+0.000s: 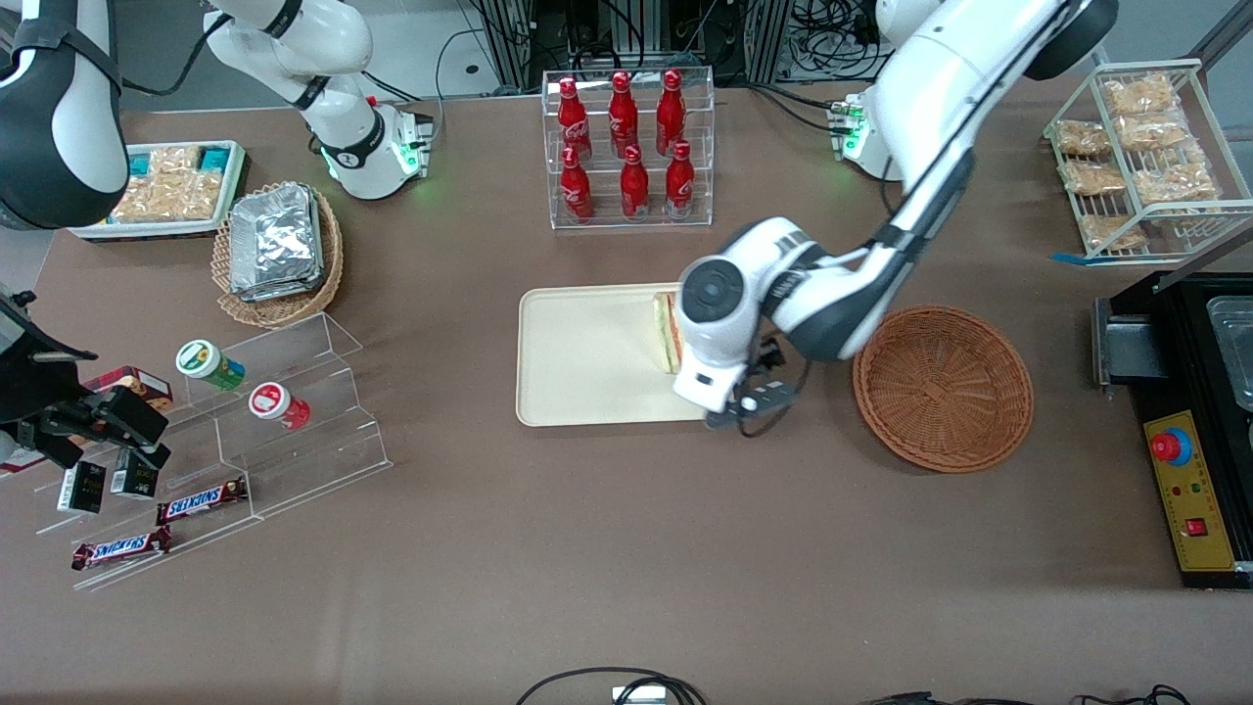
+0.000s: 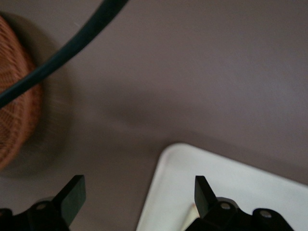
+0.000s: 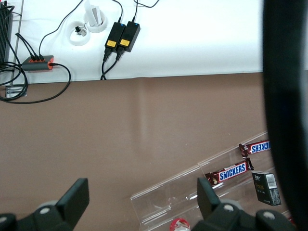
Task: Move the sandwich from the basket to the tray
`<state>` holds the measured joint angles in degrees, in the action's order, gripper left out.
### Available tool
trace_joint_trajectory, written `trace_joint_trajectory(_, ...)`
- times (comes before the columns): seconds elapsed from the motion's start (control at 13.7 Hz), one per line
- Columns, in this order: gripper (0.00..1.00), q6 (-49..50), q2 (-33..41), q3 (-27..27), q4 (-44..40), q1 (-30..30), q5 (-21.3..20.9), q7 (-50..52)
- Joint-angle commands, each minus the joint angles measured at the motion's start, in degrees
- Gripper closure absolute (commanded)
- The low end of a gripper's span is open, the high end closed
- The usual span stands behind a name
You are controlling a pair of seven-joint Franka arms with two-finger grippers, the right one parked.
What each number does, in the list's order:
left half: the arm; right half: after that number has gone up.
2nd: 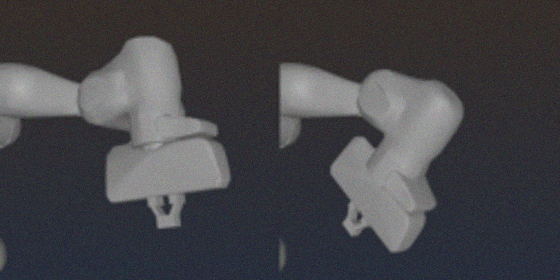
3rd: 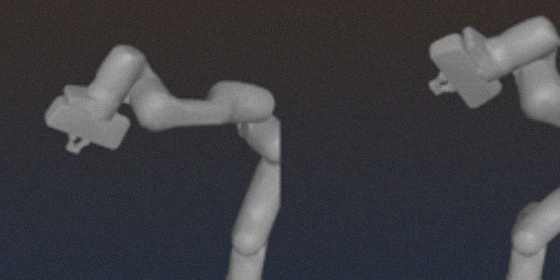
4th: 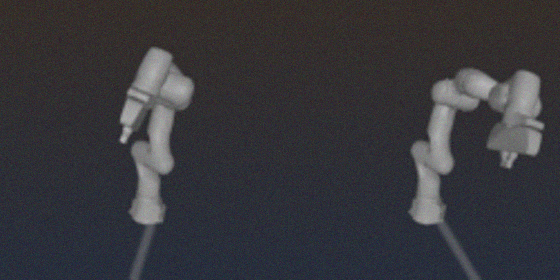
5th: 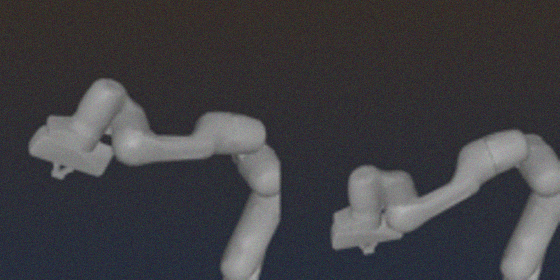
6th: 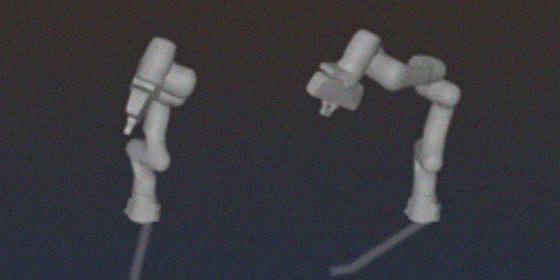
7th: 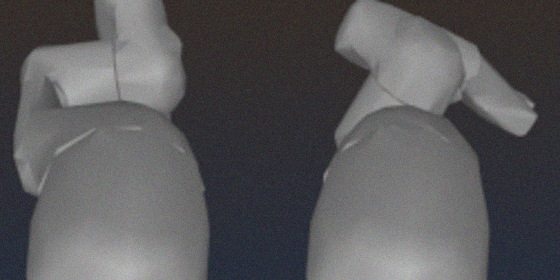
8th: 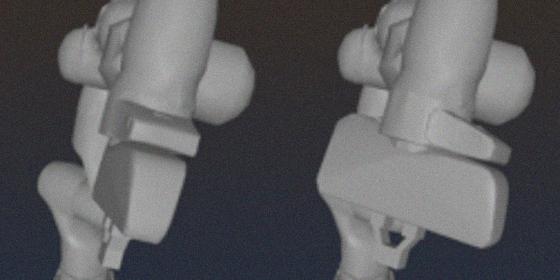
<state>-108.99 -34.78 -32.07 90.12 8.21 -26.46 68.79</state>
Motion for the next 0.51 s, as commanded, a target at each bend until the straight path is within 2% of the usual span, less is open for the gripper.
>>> trace_joint_trajectory(0.0,0.00,3.8,1.6,-0.6,-2.3,-3.7,-1.1,1.3)
trace_joint_trajectory(0.44,0.00,7.9,5.6,-0.7,-2.1,-9.3,-0.4,0.6)
